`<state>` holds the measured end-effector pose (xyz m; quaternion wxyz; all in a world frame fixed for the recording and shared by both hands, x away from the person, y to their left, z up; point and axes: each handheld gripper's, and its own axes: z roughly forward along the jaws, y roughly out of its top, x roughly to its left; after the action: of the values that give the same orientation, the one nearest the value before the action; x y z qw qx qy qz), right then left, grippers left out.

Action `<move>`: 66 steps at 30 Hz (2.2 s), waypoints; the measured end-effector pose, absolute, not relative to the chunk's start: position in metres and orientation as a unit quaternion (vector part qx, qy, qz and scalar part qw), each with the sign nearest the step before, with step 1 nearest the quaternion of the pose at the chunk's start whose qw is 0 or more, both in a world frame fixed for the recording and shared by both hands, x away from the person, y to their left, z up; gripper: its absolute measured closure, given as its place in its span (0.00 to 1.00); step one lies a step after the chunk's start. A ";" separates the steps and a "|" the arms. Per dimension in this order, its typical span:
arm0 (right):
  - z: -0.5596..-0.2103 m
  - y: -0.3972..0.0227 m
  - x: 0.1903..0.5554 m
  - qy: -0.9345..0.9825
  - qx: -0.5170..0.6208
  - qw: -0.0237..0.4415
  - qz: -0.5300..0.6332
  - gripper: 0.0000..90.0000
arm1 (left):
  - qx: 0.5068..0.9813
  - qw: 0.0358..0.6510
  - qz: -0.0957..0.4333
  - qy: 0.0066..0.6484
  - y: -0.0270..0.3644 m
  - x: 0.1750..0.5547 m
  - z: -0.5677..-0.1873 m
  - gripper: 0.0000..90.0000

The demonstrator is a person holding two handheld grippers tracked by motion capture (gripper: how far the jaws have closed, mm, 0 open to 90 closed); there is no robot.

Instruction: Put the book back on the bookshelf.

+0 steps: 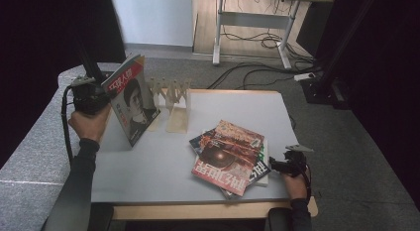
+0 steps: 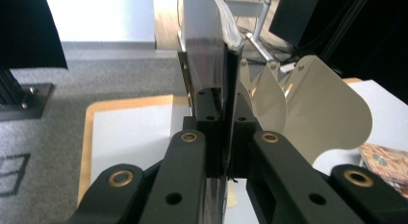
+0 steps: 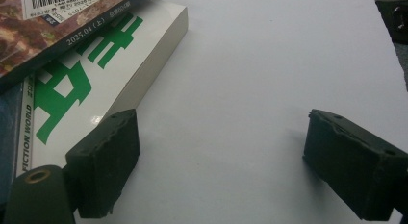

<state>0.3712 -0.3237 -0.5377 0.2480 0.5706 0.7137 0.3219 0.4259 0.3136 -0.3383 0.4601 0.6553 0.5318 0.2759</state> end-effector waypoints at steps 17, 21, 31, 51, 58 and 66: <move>-0.538 -0.324 0.371 0.714 0.571 0.248 0.322 0.13 | 0.656 0.463 0.313 0.508 0.302 0.421 -0.344 0.96; -0.538 -0.324 0.371 0.714 0.571 0.248 0.322 0.13 | 0.668 0.461 0.296 0.504 0.299 0.418 -0.349 0.95; -0.538 -0.324 0.371 0.714 0.570 0.248 0.322 0.13 | 0.697 0.421 0.263 0.517 0.292 0.427 -0.369 0.76; -0.538 -0.324 0.371 0.714 0.571 0.248 0.322 0.13 | 0.629 0.461 0.251 0.574 0.302 0.442 -0.382 0.97; -0.538 -0.324 0.371 0.714 0.571 0.248 0.322 0.13 | 0.628 0.475 0.266 0.556 0.294 0.440 -0.380 0.97; -0.538 -0.324 0.371 0.714 0.571 0.247 0.322 0.13 | 0.642 0.485 0.273 0.527 0.270 0.442 -0.367 0.97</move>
<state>0.3712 -0.3238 -0.5378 0.2474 0.5707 0.7136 0.3224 0.4418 0.2698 -0.3669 0.4848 0.6425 0.5271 0.2727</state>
